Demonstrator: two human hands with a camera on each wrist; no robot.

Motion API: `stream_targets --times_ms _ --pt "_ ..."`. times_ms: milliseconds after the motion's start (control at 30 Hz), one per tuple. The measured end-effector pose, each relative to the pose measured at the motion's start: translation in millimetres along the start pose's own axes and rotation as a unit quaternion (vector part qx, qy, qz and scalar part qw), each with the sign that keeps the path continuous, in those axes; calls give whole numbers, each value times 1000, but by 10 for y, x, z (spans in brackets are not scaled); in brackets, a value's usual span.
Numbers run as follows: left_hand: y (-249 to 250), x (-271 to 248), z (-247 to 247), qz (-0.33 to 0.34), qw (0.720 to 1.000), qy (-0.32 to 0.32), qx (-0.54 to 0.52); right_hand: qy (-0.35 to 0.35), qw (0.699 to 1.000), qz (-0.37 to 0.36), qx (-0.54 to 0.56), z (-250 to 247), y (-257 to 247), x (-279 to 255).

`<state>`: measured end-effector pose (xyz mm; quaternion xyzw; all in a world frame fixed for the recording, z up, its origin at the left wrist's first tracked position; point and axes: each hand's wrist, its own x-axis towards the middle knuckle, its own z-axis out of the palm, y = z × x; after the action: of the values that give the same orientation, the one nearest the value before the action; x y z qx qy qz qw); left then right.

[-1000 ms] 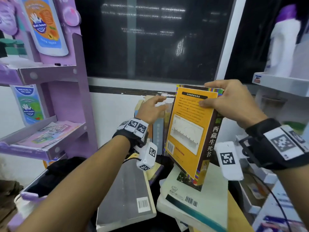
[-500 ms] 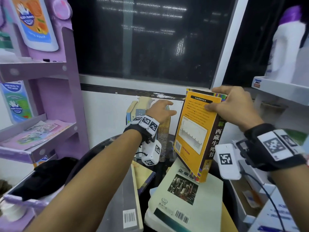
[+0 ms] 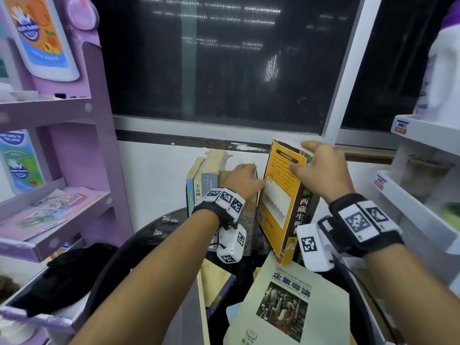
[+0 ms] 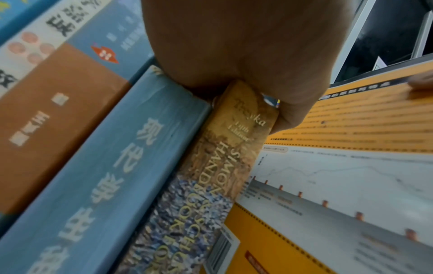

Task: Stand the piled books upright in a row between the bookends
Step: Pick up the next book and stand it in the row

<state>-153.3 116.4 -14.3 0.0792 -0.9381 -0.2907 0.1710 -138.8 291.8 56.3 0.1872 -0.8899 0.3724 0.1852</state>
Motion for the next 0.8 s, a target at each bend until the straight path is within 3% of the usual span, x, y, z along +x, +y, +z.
stream_targets --times_ms 467,800 --pt "-128 36 24 61 998 2 1 37 997 -18 -64 597 5 339" --pt "-197 71 22 66 998 -20 1 29 999 9 -17 814 27 331"
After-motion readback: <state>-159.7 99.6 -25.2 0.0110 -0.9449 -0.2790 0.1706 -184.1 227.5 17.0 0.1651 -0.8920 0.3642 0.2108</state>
